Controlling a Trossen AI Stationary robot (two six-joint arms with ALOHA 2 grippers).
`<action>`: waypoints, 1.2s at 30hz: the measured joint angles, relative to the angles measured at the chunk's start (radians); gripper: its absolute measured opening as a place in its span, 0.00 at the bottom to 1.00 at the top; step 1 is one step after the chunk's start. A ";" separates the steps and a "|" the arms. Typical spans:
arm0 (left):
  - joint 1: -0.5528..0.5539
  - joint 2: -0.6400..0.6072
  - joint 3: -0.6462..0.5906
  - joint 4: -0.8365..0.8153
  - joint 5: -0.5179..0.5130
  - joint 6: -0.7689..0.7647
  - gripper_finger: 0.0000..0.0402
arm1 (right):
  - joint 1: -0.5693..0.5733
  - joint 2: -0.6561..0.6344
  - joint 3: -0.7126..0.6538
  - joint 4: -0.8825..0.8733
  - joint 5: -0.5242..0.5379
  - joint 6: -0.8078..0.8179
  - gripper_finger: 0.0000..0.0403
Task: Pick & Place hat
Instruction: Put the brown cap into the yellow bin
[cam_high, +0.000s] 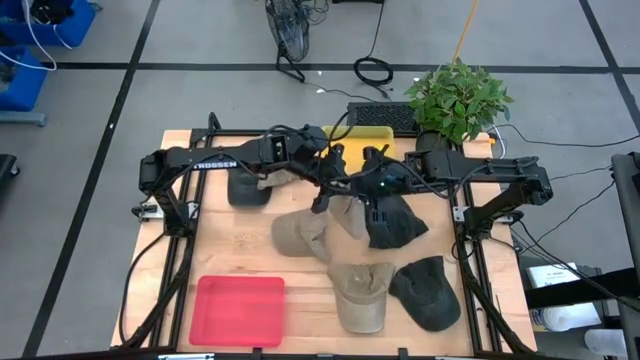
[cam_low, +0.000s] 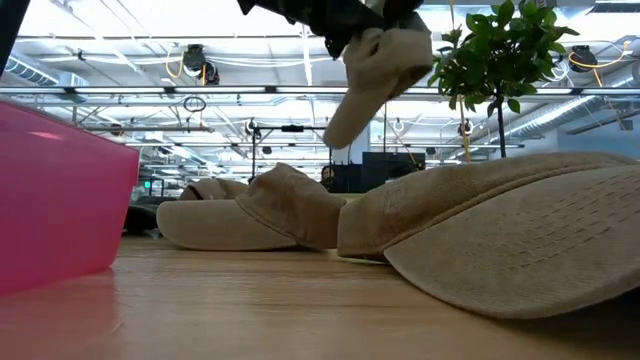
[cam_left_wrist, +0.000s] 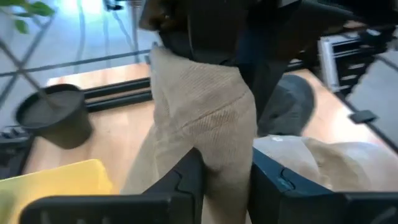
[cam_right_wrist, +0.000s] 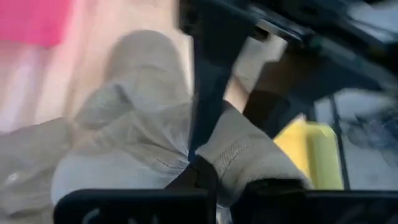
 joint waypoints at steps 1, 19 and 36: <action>0.000 0.000 0.000 -0.001 -0.002 0.000 0.24 | 0.000 0.000 0.001 -0.007 0.012 0.019 0.03; 0.010 0.001 -0.003 -0.013 -0.161 0.016 0.02 | -0.002 -0.023 0.003 -0.031 0.025 0.016 0.32; 0.168 -0.141 -0.082 -0.028 -0.372 -0.333 0.02 | 0.040 -0.180 -0.138 -0.153 0.117 0.598 0.35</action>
